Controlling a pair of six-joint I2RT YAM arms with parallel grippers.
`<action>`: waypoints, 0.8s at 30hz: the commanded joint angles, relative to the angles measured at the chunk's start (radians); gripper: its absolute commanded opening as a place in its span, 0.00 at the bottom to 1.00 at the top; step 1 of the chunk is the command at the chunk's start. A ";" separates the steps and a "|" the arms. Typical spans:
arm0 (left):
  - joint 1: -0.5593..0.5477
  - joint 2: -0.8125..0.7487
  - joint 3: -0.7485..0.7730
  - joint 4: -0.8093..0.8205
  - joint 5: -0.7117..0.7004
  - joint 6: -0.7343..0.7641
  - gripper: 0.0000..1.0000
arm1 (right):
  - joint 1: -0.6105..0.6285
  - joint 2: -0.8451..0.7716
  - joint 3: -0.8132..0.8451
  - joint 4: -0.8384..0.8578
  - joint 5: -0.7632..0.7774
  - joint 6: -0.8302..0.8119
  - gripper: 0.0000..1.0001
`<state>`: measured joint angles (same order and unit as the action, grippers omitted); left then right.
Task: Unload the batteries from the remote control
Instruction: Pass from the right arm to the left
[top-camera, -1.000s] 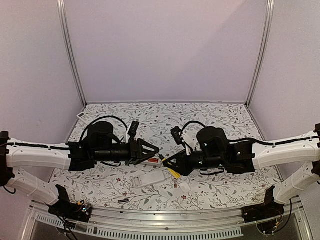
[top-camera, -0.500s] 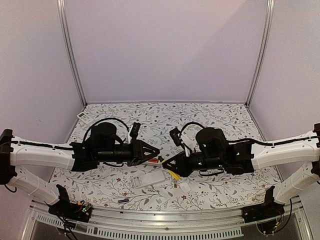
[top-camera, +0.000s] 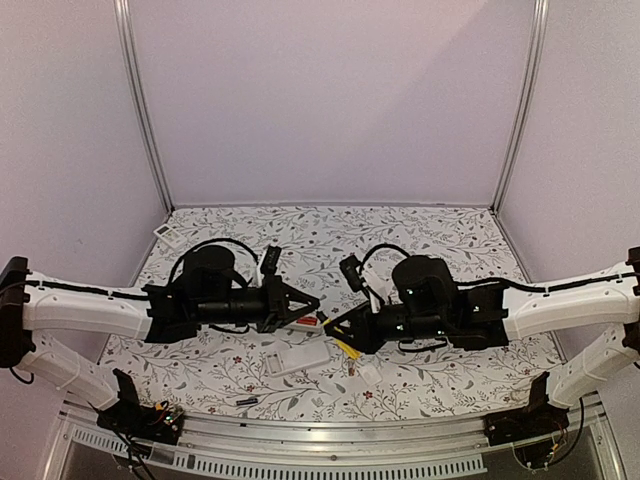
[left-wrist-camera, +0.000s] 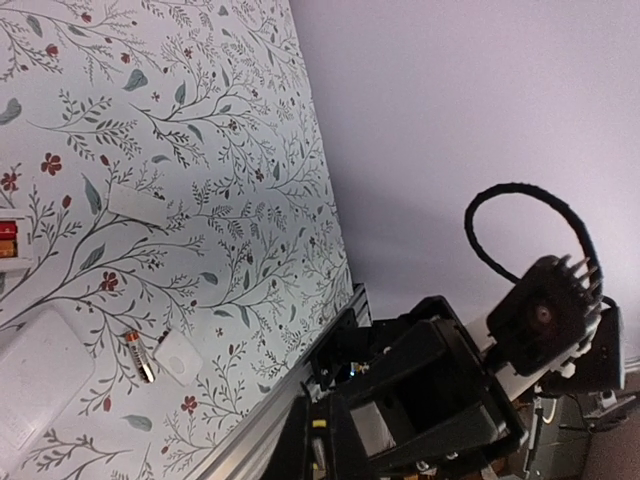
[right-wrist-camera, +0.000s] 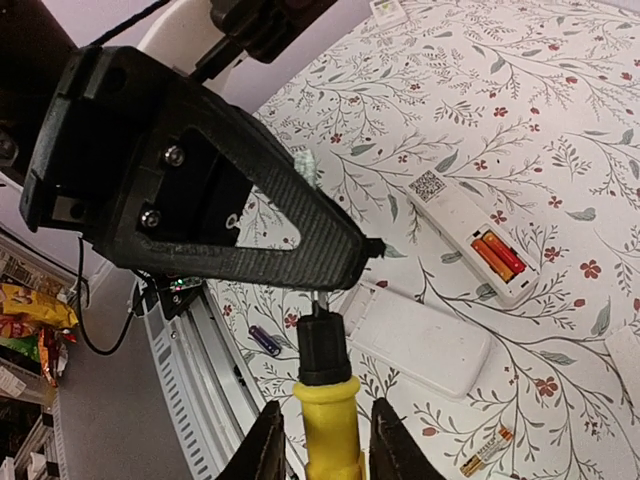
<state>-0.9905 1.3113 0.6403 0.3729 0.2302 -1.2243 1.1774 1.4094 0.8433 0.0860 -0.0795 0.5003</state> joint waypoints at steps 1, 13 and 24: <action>-0.009 -0.053 -0.031 0.098 -0.062 -0.010 0.00 | 0.010 -0.068 -0.034 0.065 0.063 0.055 0.46; -0.009 -0.208 -0.125 0.332 -0.077 0.060 0.00 | 0.007 -0.254 -0.228 0.431 0.200 0.388 0.91; -0.016 -0.290 -0.199 0.489 -0.135 0.117 0.00 | 0.017 -0.145 -0.118 0.508 0.022 0.393 0.73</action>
<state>-0.9913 1.0588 0.4850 0.7570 0.1371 -1.1465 1.1839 1.2163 0.6727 0.5407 0.0238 0.8883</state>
